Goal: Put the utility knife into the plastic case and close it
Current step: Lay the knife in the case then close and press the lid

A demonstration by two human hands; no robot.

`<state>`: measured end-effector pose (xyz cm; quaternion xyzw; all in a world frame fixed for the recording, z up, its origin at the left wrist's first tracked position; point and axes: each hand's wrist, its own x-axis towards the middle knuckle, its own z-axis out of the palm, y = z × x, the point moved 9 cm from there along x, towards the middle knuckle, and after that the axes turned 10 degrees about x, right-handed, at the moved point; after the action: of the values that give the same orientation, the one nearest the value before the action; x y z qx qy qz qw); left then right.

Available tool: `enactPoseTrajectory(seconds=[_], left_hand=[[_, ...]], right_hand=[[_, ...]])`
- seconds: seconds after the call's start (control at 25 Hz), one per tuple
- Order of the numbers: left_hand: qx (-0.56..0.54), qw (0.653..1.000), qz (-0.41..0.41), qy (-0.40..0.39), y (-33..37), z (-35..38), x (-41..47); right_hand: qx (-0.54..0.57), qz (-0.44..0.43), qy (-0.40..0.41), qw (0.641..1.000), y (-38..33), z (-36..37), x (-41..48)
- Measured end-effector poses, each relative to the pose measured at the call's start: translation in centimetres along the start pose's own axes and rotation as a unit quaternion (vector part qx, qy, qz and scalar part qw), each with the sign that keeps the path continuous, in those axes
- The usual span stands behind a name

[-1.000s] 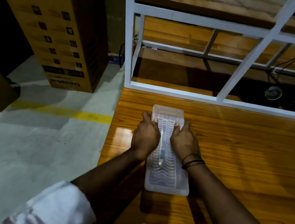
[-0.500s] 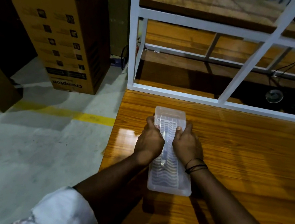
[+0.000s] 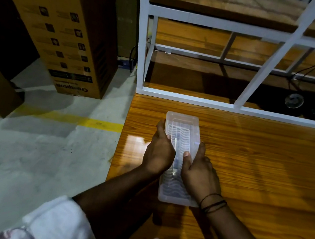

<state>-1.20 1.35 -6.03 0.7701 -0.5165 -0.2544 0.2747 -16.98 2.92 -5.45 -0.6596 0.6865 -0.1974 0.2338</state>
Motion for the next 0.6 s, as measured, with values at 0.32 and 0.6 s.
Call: enactPoseTrajectory(seconds=[0.32, 0.6], left_hand=[[0.086, 0.985, 0.142, 0.046, -0.5, 0.1, -5.9], [0.151, 0.974, 0.159, 0.061, -0.1, 0.3, -6.1]], right_hand=[[0.01, -0.002, -0.005, 1.0, 0.1, 0.3, 0.3], [0.006, -0.006, 0.001, 1.0, 0.0, 0.1, 0.1]])
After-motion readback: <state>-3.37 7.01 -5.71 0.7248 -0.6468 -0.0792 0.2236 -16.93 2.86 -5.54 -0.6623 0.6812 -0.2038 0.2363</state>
